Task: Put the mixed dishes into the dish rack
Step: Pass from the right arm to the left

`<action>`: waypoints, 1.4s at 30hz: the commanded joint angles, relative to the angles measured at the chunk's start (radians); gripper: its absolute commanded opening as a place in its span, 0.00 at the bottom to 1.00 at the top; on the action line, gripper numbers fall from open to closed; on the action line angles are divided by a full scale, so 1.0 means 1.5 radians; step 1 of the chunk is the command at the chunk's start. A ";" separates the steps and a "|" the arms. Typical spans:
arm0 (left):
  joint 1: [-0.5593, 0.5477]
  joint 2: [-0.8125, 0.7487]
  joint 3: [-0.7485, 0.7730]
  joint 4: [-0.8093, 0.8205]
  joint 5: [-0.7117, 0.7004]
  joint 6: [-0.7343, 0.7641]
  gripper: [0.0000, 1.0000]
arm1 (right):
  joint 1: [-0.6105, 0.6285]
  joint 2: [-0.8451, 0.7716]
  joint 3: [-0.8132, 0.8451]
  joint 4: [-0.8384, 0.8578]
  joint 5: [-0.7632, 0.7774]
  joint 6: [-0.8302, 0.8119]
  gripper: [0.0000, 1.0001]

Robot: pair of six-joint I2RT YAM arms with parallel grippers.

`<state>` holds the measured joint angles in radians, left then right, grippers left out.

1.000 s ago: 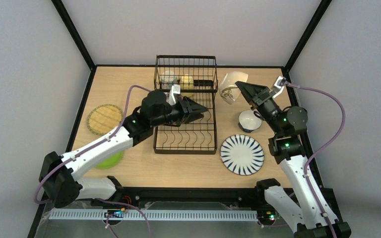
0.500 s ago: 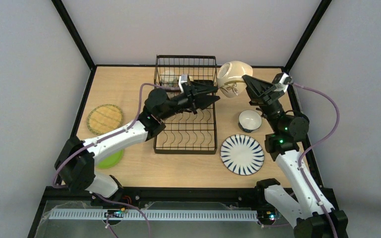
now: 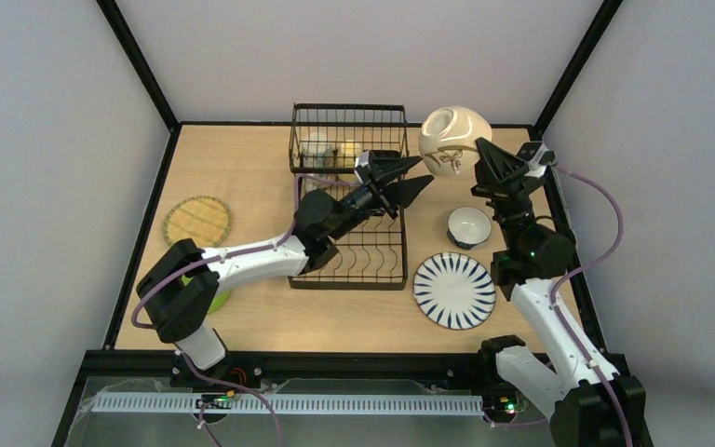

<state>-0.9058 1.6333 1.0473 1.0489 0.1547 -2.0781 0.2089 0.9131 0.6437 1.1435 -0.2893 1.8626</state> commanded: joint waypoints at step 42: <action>-0.112 0.152 0.101 0.365 -0.159 -0.197 0.99 | 0.006 0.024 -0.089 0.188 0.064 0.058 0.00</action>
<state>-1.0359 1.8900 1.2095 1.4902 -0.2104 -2.0815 0.2184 0.9436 0.4835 1.4387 -0.2440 2.0052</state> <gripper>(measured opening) 0.992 0.086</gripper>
